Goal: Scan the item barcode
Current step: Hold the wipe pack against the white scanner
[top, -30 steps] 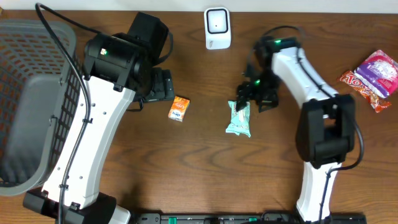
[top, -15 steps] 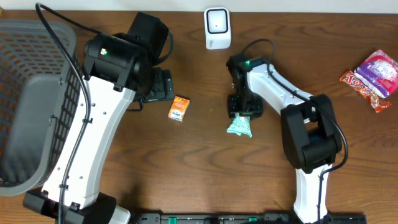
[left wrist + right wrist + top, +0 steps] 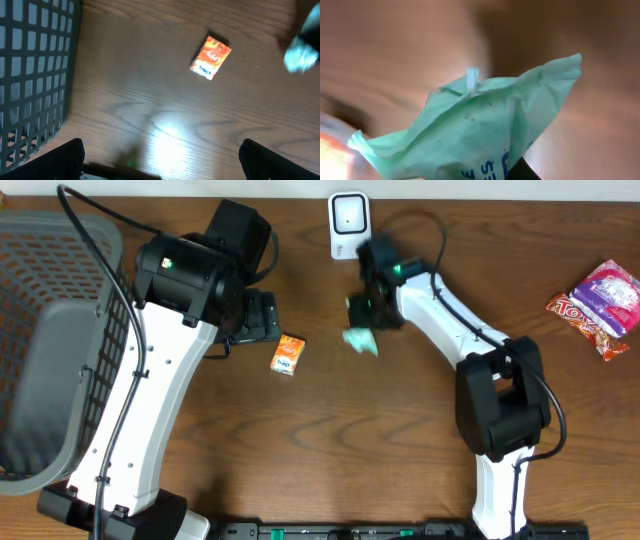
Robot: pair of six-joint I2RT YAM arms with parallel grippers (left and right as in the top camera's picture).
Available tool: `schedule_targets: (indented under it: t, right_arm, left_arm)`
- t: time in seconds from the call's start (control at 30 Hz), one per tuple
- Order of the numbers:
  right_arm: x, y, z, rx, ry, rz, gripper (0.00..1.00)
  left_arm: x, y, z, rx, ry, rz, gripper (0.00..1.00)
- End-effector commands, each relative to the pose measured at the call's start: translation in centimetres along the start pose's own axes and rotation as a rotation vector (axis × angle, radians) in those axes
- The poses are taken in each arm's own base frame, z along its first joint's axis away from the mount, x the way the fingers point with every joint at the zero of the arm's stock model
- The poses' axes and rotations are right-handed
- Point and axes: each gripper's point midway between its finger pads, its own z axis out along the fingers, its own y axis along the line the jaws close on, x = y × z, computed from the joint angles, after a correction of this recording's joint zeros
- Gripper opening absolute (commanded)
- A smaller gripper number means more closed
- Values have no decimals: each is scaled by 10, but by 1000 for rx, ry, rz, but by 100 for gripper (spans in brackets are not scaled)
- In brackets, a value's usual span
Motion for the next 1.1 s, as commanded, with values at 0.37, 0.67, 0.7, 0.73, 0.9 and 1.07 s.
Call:
schedule_targets:
  t: [0.37, 0.67, 0.7, 0.73, 0.9, 1.07]
  right_arm:
    - [-187, 27, -97, -1, -880, 60, 1]
    - [-213, 23, -81, -50, -1018, 168, 1]
    - [-215, 21, -76, -52, -1021, 169, 1]
    - [-216, 19, -71, -55, -1024, 171, 1]
    - [-218, 10, -59, -66, -999, 165, 1]
    - [-219, 6, -59, -74, -978, 140, 1]
  left_arm:
    - [9, 7, -2, -22, 34, 1, 98]
    - [9, 7, -2, -22, 34, 1, 98]
    - [9, 7, -2, -22, 34, 1, 98]
    - [9, 7, -2, -22, 34, 1, 98]
    - [9, 7, -2, -22, 34, 1, 98]
    - [9, 7, -2, -22, 34, 1, 98]
